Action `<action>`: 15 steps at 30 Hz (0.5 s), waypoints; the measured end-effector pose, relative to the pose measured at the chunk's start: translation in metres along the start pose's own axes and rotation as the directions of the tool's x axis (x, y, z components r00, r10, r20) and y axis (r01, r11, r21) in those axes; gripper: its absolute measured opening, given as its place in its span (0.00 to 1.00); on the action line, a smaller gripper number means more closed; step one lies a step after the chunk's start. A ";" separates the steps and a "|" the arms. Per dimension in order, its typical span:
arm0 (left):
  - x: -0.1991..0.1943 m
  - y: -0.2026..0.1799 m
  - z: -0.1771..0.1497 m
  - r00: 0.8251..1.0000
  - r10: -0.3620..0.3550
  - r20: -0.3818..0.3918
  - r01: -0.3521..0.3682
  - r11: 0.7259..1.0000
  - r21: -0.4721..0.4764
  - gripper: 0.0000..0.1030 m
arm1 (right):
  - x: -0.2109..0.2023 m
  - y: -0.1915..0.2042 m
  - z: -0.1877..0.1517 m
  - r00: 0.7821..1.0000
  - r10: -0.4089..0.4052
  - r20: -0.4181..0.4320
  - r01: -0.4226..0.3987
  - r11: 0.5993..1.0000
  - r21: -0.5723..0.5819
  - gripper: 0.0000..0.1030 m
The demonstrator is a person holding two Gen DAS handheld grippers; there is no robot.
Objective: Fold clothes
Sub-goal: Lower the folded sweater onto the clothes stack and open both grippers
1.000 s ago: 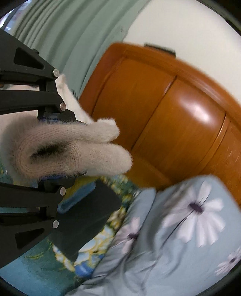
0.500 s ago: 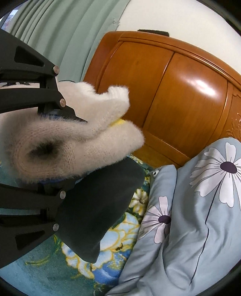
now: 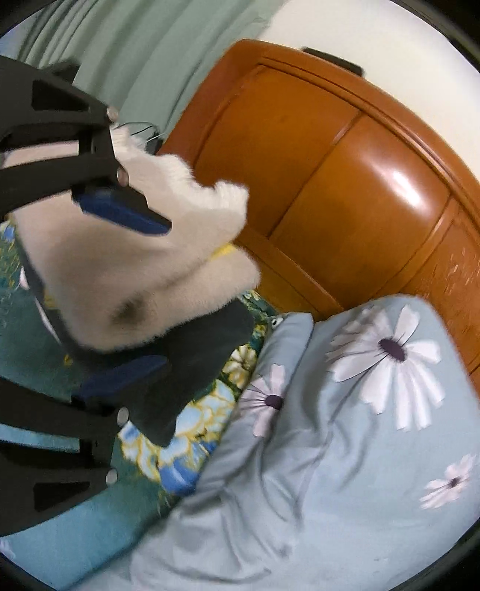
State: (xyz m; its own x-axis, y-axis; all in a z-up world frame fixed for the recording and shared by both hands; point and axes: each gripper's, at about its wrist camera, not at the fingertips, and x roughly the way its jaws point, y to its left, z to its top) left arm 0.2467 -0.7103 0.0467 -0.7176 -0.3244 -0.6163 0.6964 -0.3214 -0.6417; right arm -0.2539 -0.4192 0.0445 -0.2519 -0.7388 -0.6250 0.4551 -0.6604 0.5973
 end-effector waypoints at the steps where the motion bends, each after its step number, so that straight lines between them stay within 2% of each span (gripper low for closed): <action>1: -0.008 -0.010 -0.006 0.999 0.027 0.020 -0.028 0.999 0.044 0.65 | -0.008 0.008 -0.003 1.000 -0.007 0.011 0.007 0.999 -0.037 0.75; 4: -0.028 -0.039 -0.029 0.992 0.096 0.085 -0.110 0.979 0.172 0.72 | -0.025 0.033 -0.019 0.999 -0.029 0.023 0.032 0.987 -0.160 0.75; 7: -0.038 -0.067 -0.059 0.979 0.140 0.150 -0.179 0.940 0.290 0.73 | -0.029 0.057 -0.043 0.998 -0.053 0.019 0.056 0.956 -0.289 0.79; 9: -0.033 -0.085 -0.075 0.975 0.154 0.160 -0.203 0.909 0.364 0.74 | -0.028 0.072 -0.057 0.998 -0.064 0.012 0.065 0.931 -0.359 0.84; 11: -0.022 -0.097 -0.081 0.973 0.180 0.142 -0.223 0.883 0.412 0.74 | -0.021 0.085 -0.067 0.997 -0.073 -0.005 0.064 0.909 -0.412 0.85; 13: -0.005 -0.098 -0.080 0.973 0.207 0.103 -0.232 0.880 0.414 0.74 | -0.012 0.098 -0.075 0.997 -0.078 -0.024 0.059 0.893 -0.445 0.85; 15: 0.005 -0.093 -0.076 0.973 0.219 0.079 -0.232 0.895 0.381 0.74 | -0.001 0.102 -0.076 0.995 -0.097 -0.024 0.076 0.890 -0.450 0.85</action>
State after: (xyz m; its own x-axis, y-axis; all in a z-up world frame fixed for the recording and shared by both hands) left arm 0.1776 -0.6142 0.0693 -0.5451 -0.4557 -0.7038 0.7934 -0.5516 -0.2573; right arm -0.1418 -0.4752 0.0679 -0.2741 -0.6679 -0.6920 0.7704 -0.5832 0.2577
